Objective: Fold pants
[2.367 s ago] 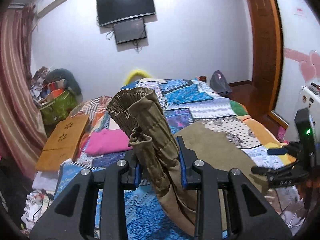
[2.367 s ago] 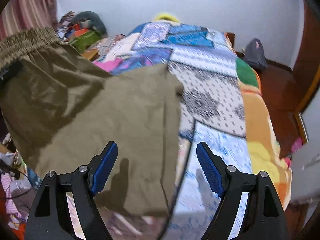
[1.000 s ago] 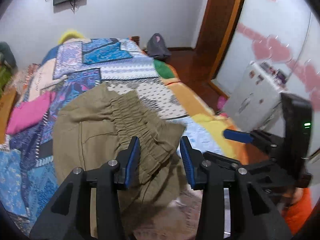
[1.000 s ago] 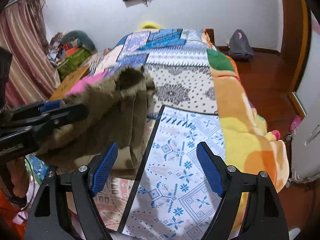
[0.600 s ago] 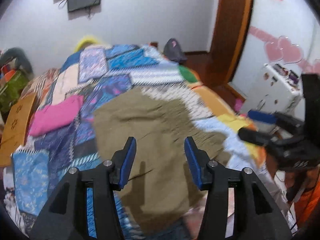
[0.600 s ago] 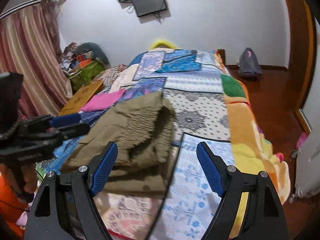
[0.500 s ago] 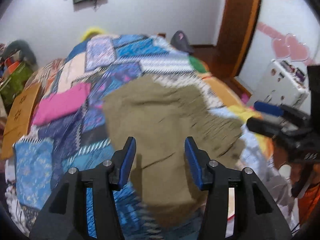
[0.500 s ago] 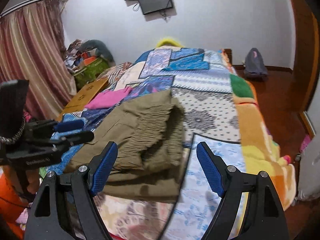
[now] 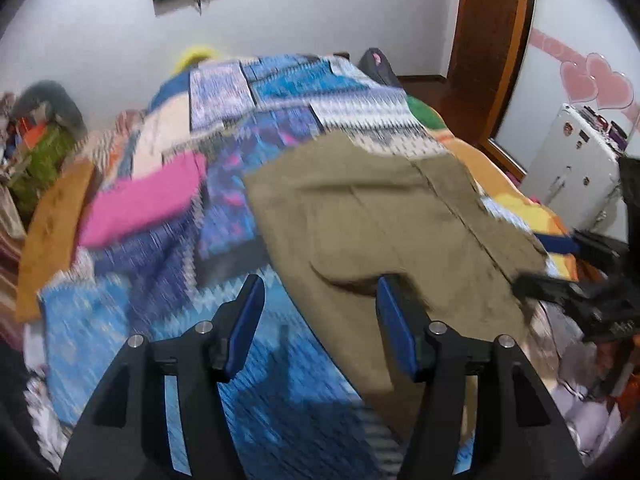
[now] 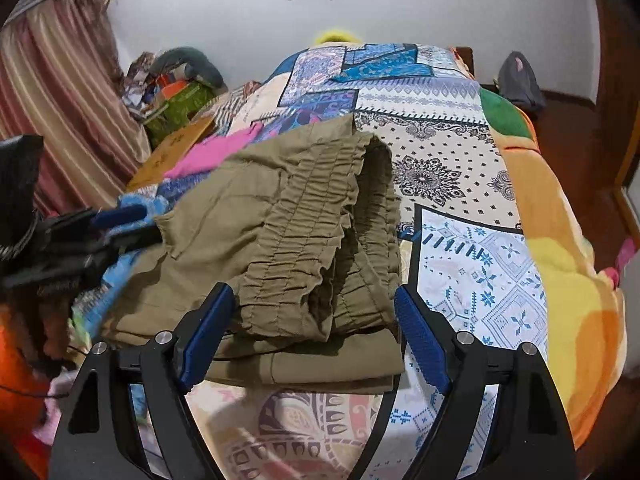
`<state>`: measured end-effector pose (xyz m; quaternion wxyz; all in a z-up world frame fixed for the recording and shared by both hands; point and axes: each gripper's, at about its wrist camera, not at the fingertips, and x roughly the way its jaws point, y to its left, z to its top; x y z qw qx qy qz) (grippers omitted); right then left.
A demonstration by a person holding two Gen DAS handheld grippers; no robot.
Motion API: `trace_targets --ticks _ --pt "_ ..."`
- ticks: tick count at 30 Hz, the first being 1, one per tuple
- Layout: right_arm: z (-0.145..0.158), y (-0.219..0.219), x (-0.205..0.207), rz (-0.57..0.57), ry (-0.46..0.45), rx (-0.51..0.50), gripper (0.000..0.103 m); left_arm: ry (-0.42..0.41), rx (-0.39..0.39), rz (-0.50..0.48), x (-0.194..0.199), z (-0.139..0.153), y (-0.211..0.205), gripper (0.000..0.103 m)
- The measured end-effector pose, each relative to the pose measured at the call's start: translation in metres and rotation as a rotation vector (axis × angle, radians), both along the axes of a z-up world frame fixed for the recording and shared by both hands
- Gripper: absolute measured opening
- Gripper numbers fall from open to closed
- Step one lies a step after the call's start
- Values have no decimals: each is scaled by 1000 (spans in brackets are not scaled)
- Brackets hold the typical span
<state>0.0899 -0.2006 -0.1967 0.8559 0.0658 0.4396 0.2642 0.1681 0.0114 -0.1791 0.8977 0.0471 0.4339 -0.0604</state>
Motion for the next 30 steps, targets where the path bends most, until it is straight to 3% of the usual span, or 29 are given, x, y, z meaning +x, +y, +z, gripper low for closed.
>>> trace_targets --ticks 2,6,11,24,27,30 --pt "0 4 -3 3 -4 -18 80 -24 18 -3 17 5 5 60" --pt "-15 8 -2 27 11 -40 81 14 16 -9 58 -8 11 62" --pt "-18 4 7 62 18 -42 81 126 78 10 92 -56 23 63" --pt "-37 -5 83 104 2 -235 82 124 5 80 68 -69 33 64" --pt "-40 -2 104 86 -14 -295 82 130 -44 96 66 -69 34 64" --pt "-41 5 119 54 -40 -343 82 103 -31 96 61 -66 30 64"
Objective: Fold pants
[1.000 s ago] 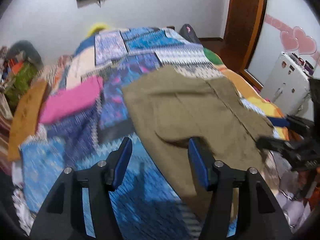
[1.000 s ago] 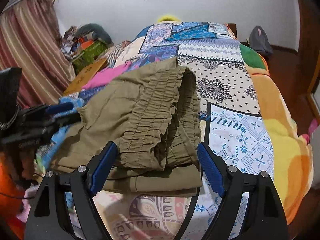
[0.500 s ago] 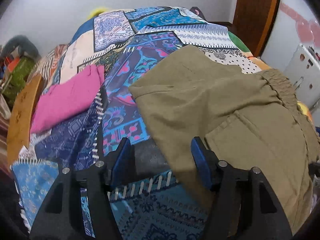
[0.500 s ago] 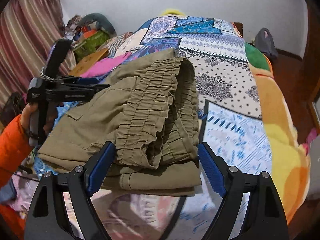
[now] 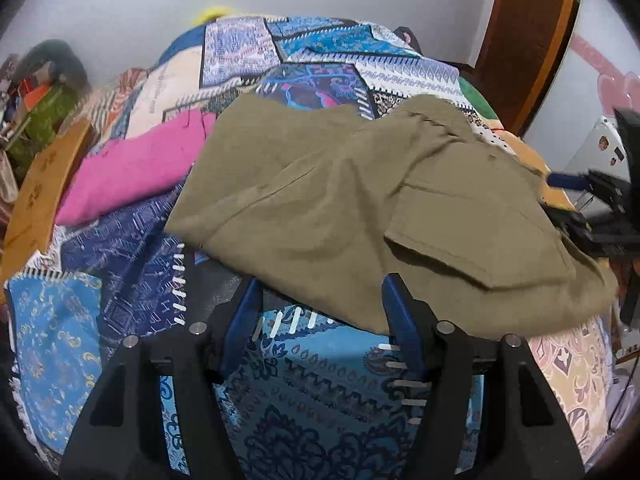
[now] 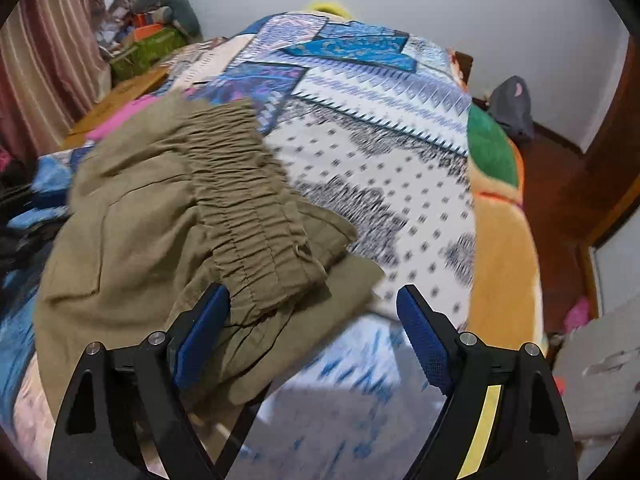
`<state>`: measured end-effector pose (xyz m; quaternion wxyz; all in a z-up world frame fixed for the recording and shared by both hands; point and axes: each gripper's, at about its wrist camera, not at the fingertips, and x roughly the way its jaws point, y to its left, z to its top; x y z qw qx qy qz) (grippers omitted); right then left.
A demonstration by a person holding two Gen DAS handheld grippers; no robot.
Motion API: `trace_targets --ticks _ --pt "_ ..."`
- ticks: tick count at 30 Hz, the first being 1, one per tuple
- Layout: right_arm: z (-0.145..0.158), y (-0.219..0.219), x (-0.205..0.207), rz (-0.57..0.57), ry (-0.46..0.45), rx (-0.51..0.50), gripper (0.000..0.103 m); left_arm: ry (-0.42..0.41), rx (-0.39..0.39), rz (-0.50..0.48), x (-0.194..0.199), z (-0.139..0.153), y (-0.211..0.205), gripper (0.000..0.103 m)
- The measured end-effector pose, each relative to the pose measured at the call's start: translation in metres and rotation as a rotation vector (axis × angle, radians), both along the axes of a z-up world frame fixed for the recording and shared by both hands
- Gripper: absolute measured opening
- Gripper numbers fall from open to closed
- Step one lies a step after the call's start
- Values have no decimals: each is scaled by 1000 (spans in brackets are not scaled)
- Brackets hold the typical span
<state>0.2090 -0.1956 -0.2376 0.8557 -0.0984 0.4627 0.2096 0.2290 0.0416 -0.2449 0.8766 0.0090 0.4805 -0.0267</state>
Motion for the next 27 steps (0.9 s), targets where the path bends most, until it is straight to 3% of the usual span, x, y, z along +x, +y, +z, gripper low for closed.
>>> trace_targets --ticks 4,5,10,13,16,17,19,22,25,27 --pt "12 6 2 -11 -54 -52 77 -46 14 34 -3 15 8 63" --pt "18 4 0 -4 -59 -29 77 -70 16 46 -4 21 14 62" --pt "51 0 -28 27 -90 137 78 -106 53 5 10 40 29 38" --pt "57 12 -44 63 -74 207 78 -64 76 -30 31 29 34 38" --pt "43 29 -56 105 -31 198 78 13 119 1 46 -1 44 39" --pt "35 34 -57 103 -3 190 78 26 101 10 47 -7 48 40" --pt "17 36 -57 107 37 189 78 15 44 34 42 -10 58 43" --pt "12 25 -51 95 41 201 79 24 35 55 34 -10 65 43" --pt "6 19 -43 83 2 129 79 28 33 62 25 -10 66 43" --pt "-2 10 -31 60 41 158 79 30 29 66 18 -11 64 43"
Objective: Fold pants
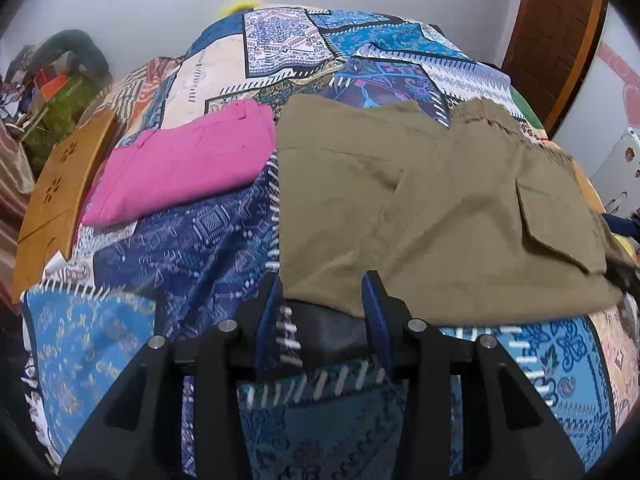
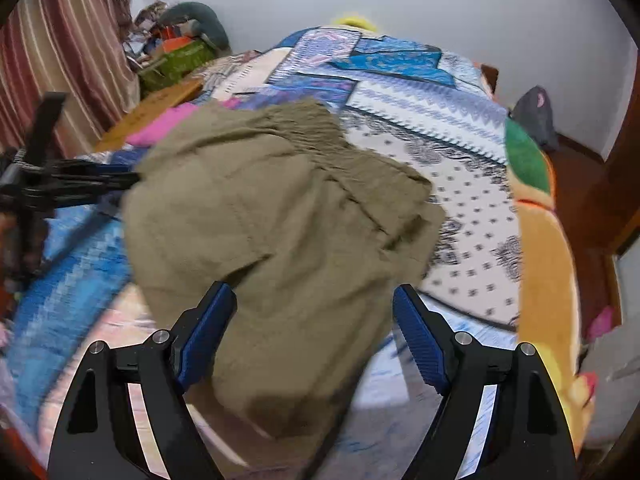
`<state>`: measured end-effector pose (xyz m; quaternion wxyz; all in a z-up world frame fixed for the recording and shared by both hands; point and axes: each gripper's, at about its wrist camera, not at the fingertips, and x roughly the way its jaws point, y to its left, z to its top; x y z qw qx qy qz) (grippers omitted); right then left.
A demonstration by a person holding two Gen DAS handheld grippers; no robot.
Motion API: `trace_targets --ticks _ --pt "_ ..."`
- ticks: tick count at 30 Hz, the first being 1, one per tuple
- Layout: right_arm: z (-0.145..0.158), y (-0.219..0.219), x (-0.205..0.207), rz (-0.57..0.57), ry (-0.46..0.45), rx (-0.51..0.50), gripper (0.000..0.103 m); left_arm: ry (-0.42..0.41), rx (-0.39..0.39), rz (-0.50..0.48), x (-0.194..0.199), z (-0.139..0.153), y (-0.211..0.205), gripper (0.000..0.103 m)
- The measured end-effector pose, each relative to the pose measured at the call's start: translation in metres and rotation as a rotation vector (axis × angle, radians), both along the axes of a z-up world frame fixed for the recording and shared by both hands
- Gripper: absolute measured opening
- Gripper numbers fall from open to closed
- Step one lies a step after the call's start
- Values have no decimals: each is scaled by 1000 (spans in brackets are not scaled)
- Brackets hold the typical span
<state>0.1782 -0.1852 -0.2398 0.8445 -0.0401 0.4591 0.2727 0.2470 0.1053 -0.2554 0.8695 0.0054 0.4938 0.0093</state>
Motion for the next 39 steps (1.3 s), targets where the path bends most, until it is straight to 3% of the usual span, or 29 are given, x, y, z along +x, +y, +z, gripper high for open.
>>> trace_targets --ticks 3,7,12,18,24,27,35,39 --pt "-4 -10 14 -49 -31 -53 79 -4 -10 9 -7 2 -3 44" --pt "-5 -20 28 -99 -60 -106 79 -8 -35 46 -17 1 2 56" --pt "2 -26 29 -164 -88 -170 79 21 -44 107 -29 2 19 56" --pt "26 -38 27 -216 -63 -74 81 -42 -34 67 -25 31 16 57" --pt "43 -40 32 -270 -92 -8 81 -79 -41 12 6 41 -5 74" --pt "44 -35 33 -244 -104 17 81 -66 -32 -25 21 33 -15 76" --pt "17 -20 45 -197 -54 -13 81 -35 6 -64 43 9 -24 84" --pt "-4 -19 54 -192 25 -37 81 -19 -38 -70 51 1 -21 85"
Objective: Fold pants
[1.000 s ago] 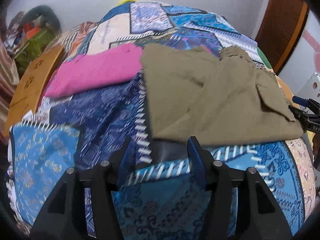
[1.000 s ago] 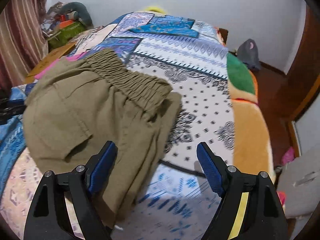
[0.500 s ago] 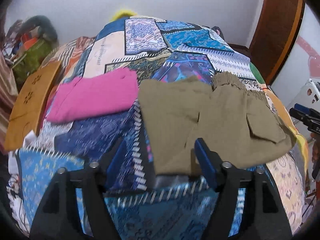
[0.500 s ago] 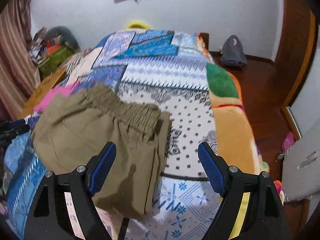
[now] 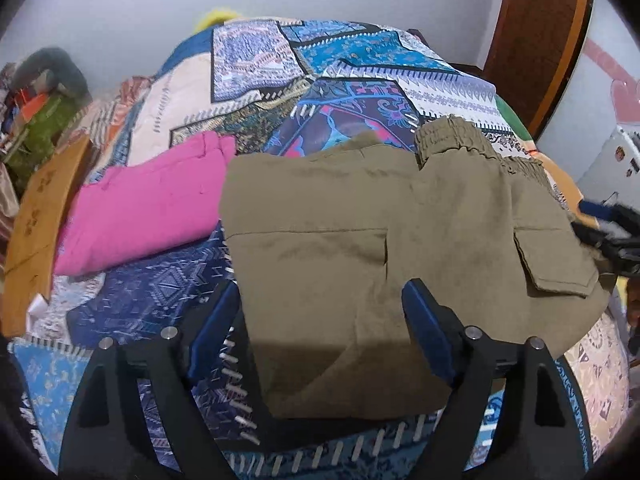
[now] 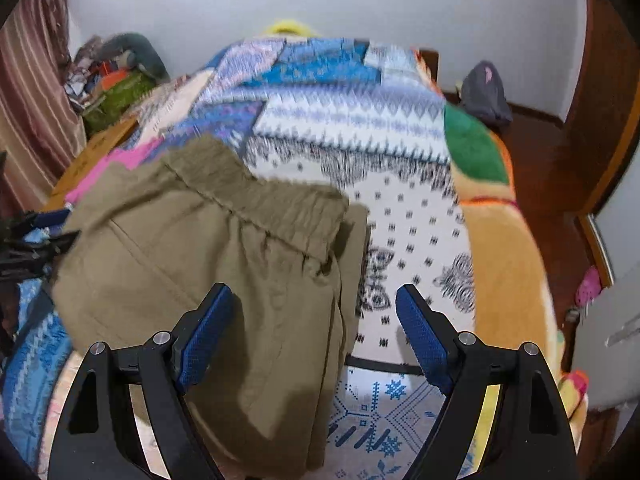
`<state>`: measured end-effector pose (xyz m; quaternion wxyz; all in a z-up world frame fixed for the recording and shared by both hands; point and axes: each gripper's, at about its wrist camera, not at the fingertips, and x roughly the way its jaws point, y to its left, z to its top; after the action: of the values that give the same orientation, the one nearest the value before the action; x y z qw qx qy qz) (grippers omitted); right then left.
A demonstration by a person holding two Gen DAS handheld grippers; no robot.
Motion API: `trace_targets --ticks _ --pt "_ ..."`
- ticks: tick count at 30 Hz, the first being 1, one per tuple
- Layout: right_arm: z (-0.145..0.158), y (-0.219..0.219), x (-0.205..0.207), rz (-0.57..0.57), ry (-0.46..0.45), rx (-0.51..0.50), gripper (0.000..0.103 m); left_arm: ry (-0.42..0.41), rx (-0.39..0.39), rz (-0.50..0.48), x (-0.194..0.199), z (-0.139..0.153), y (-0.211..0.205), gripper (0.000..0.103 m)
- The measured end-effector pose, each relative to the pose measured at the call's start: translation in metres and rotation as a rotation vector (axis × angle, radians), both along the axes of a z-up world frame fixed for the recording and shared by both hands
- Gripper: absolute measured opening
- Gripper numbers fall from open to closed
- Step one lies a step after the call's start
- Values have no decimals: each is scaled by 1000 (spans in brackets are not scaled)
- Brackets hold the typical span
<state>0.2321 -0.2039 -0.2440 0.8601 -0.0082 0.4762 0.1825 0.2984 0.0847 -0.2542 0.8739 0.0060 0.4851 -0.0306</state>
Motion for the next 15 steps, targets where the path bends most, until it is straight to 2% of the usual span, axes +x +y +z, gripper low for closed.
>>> trace_targets --ticks 2,4,7,11,14,15 --pt "-7 -3 5 5 47 40 81 16 -28 7 6 -5 3 86" --pt "-12 -8 12 10 91 91 81 26 -37 15 11 -8 5 93" --pt "-20 -12 21 15 147 130 87 54 -103 24 21 -15 10 94" --pt "-27 -12 32 60 214 164 87 75 -168 28 30 -22 13 94" --pt "-30 -10 36 86 233 193 86 72 -187 14 34 -22 10 83" --pt "-31 -9 37 99 238 205 81 70 -187 10 34 -21 9 76"
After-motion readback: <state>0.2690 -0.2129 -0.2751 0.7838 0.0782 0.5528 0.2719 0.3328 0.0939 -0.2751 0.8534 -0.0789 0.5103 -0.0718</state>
